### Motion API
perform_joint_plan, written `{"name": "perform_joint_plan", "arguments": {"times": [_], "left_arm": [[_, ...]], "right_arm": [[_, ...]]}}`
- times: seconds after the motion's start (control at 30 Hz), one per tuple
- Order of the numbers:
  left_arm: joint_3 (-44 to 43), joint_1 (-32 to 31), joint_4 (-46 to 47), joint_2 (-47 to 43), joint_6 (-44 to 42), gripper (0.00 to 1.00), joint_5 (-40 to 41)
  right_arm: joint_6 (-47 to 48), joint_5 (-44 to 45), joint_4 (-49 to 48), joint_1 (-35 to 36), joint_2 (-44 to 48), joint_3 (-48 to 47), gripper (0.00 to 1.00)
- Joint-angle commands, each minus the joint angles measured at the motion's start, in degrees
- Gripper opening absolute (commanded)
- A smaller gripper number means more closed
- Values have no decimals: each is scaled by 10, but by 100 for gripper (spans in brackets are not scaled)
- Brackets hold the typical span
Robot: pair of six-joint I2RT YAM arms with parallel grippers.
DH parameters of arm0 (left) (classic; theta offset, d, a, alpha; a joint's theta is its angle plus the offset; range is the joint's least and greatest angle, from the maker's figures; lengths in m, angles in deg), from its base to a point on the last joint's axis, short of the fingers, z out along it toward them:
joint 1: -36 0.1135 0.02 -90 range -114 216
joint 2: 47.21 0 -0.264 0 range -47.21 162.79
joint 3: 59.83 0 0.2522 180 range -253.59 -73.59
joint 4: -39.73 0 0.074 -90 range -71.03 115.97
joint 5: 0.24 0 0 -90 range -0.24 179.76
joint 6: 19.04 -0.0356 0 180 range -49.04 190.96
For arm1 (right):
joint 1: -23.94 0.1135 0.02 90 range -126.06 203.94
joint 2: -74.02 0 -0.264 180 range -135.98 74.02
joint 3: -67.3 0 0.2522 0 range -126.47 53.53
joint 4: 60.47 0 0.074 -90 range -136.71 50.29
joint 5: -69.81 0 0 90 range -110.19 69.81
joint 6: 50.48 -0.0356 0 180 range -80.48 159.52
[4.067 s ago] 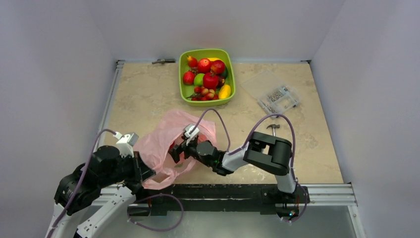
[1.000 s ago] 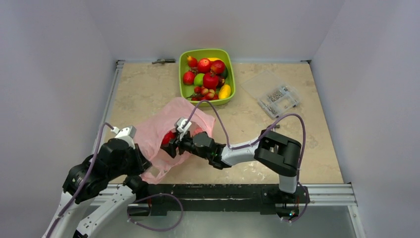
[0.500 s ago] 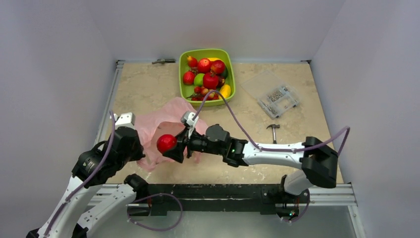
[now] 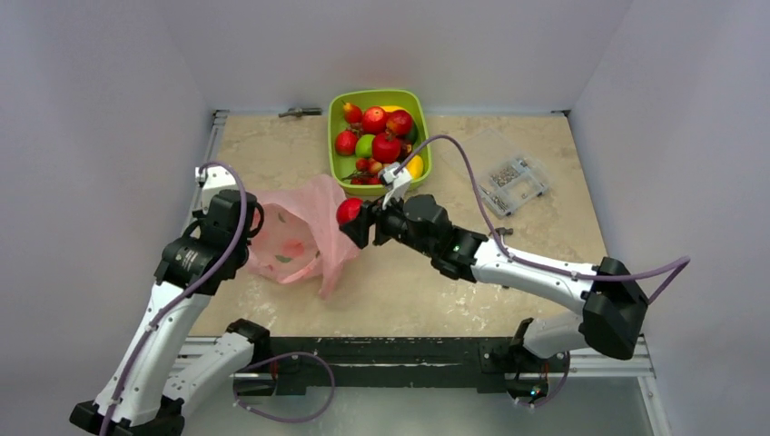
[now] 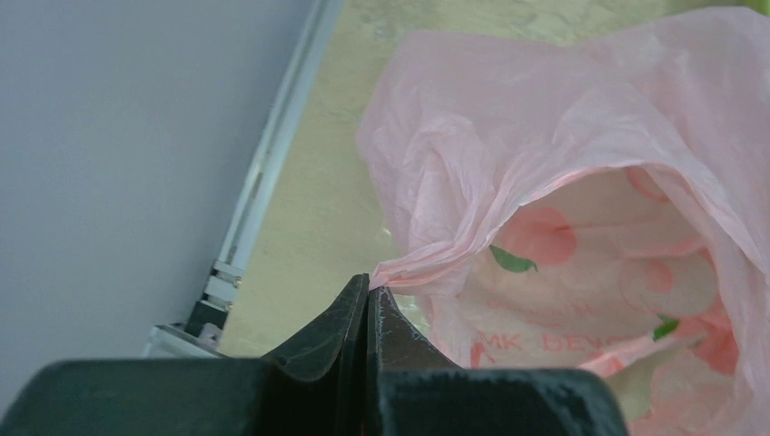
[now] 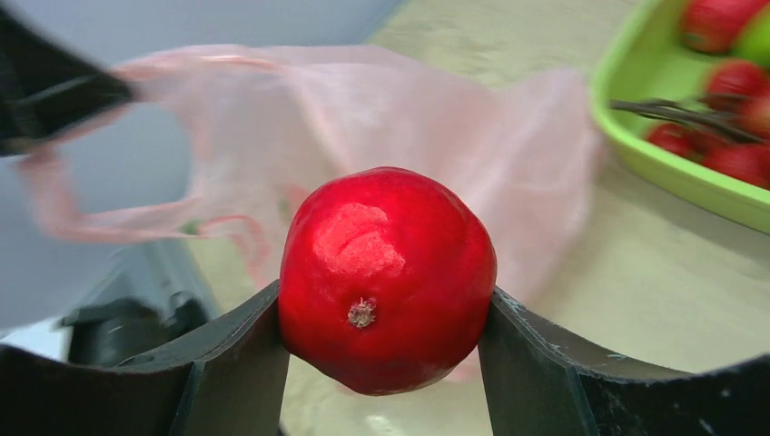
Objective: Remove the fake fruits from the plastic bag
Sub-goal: Place the fake fruit in the bin.
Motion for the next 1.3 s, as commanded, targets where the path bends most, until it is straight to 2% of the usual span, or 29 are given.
{"name": "perform_joint_plan", "arguments": {"times": [0.0,0.2,0.23,0.27,0.3,0.33,0.37,0.4,0.47,0.53,0.67,0.73,0.8,0.9,1.03,1.27], "left_arm": [[-22,70,74,22,-81,0,25],[-46,72,32,44,-48,0,-49],[-56,72,15,48,-41,3,-59],[-66,72,-3,52,-33,11,-69],[-77,73,-32,54,-23,24,-84],[-87,72,-51,53,-14,43,-96],[-97,72,-70,50,-2,67,-103],[-106,72,-86,42,4,75,-112],[-121,72,-100,21,5,83,-137],[-142,72,-111,-2,1,97,-159],[-208,73,-146,-31,-4,100,-216],[-243,72,-157,-43,-7,100,-258],[-275,72,-163,-53,-5,100,-299],[-306,72,-159,-70,9,100,-351],[-330,72,-139,-88,26,100,-417],[-318,72,-125,-106,42,100,-460]], "right_arm": [[-13,38,72,-68,-26,-64,0],[46,68,102,-135,-144,-189,0],[52,68,105,-144,-171,-218,0],[57,64,112,-153,-201,-252,0],[62,60,120,-160,-231,-285,0],[67,58,130,-166,-262,-325,0],[71,56,145,-171,-295,-367,0],[77,55,160,-175,-329,-409,0],[92,64,203,-181,-405,-498,0],[107,85,250,-183,-465,-588,0],[140,123,293,-184,-554,-718,1],[153,143,300,-185,-578,-742,6],[168,156,298,-184,-589,-746,17],[183,161,287,-184,-590,-730,43],[195,169,299,-184,-580,-720,68],[184,158,330,-183,-505,-688,95]]}}
